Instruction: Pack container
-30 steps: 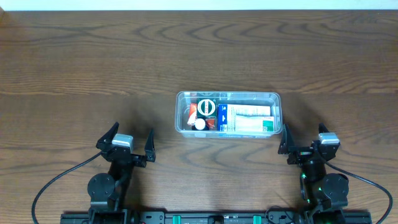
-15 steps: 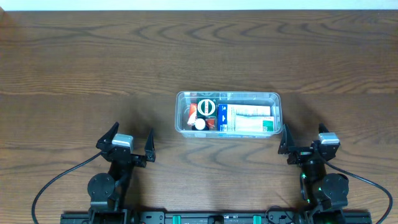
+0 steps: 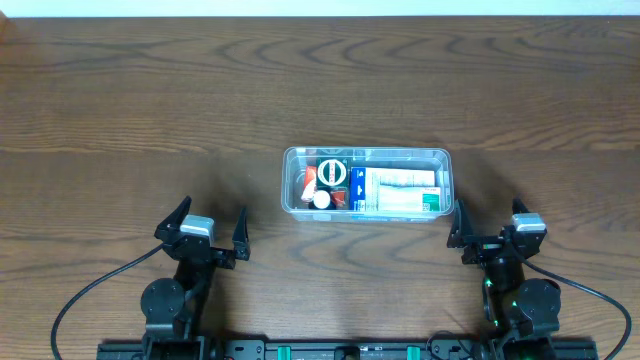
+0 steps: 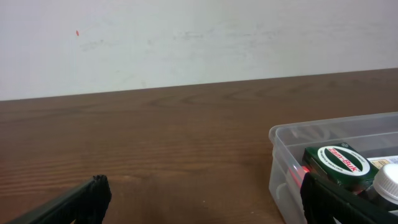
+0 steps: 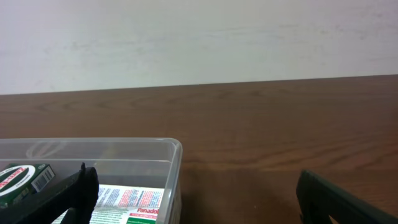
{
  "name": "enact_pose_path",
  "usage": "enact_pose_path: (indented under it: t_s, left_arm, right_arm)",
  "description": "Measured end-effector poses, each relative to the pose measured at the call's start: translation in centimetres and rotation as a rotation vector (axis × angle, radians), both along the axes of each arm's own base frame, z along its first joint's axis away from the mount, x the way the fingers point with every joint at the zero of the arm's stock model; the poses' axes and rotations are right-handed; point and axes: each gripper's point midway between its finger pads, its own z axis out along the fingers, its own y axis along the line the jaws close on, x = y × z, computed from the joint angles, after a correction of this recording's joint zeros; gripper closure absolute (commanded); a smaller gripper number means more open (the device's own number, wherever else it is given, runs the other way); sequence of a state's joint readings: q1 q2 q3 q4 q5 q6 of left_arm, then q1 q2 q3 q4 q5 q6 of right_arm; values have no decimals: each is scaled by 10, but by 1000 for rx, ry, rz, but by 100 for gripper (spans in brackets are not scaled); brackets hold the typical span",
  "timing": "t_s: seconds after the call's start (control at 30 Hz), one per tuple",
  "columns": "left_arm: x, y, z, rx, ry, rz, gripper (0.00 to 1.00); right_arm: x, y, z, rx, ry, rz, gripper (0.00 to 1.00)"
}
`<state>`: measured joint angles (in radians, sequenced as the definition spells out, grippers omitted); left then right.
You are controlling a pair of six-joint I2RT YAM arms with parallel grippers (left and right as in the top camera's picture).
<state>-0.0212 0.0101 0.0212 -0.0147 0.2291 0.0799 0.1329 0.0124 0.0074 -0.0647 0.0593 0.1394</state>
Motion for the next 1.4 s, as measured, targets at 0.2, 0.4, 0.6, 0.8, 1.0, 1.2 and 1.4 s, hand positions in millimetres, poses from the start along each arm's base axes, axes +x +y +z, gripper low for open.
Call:
enact_pose_path:
  t_s: [0.2, 0.4, 0.6, 0.8, 1.0, 1.2, 1.4]
  left_arm:
    - [0, 0, 0, 0, 0, 0, 2]
    - [0, 0, 0, 0, 0, 0, 2]
    - [0, 0, 0, 0, 0, 0, 2]
    - [0, 0, 0, 0, 0, 0, 2]
    - [0, 0, 0, 0, 0, 0, 2]
    - [0, 0, 0, 0, 0, 0, 2]
    - [0, 0, 0, 0, 0, 0, 2]
  right_arm:
    - [0, 0, 0, -3, 0, 0, 1]
    - [0, 0, 0, -62, -5, 4, 1]
    - [0, 0, 0, -112, -8, 8, 1]
    - [0, 0, 0, -128, -9, 9, 1]
    - [0, -5, 0, -125, -7, -12, 1]
    - [1, -14, 0, -124, -5, -48, 1]
    - [1, -22, 0, -123, -3, -80, 1]
